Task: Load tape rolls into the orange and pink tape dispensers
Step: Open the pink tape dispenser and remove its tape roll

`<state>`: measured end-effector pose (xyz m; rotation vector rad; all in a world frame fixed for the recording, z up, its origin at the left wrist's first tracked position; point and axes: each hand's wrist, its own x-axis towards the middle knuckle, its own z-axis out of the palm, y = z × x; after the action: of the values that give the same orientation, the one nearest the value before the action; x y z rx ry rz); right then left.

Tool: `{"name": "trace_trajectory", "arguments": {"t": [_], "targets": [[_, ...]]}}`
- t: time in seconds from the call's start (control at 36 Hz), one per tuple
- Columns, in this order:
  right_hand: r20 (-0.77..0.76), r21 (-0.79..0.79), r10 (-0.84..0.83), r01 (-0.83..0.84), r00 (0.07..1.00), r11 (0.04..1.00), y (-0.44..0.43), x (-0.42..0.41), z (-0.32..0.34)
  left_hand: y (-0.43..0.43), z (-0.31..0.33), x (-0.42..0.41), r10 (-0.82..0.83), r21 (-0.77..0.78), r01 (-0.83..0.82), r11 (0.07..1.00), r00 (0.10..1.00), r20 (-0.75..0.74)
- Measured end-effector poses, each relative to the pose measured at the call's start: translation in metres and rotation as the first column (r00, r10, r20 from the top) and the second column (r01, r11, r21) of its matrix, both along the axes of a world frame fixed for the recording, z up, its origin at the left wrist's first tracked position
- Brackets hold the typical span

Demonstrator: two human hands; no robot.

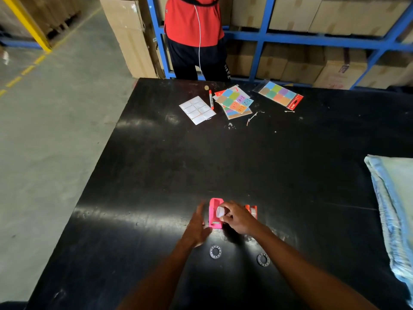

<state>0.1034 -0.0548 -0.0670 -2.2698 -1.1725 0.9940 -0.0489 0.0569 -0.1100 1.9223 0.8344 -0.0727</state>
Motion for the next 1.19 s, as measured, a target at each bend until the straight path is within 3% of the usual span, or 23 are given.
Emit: {"name": "trace_trajectory", "arguments": {"t": [0.11,0.22,0.28,0.44,0.78,1.0,1.19], "targets": [[-0.015,0.047,-0.019,0.02,1.0,0.999,-0.014,-0.007,0.001,-0.016,0.021,-0.003,0.219,-0.093,-0.212,0.973,0.973,0.071],[-0.059,0.075,-0.005,0.01,0.998,0.997,-0.022,-0.021,0.006,-0.031,0.041,-0.006,0.3,-0.397,-0.27,0.877,0.954,0.015],[-0.076,0.12,-0.027,0.036,0.997,0.992,-0.023,-0.027,0.009,-0.037,0.048,-0.006,0.329,-0.451,-0.28,0.847,0.944,0.031],[-0.078,0.185,-0.176,0.187,0.981,0.965,-0.031,-0.041,0.013,-0.047,0.067,-0.012,0.423,-0.395,-0.344,0.852,0.897,0.131],[0.077,0.133,-0.16,0.149,0.984,0.98,-0.049,-0.058,0.027,-0.069,0.064,-0.028,0.358,-0.262,-0.317,0.911,0.926,0.123],[0.054,0.094,-0.123,0.118,0.991,0.989,-0.064,-0.063,0.022,-0.087,0.07,-0.033,0.287,-0.141,-0.274,0.951,0.955,0.079],[-0.036,0.136,-0.183,0.187,0.982,0.973,-0.067,-0.071,0.016,-0.085,0.068,-0.04,0.21,-0.055,-0.207,0.977,0.976,0.063]]}}
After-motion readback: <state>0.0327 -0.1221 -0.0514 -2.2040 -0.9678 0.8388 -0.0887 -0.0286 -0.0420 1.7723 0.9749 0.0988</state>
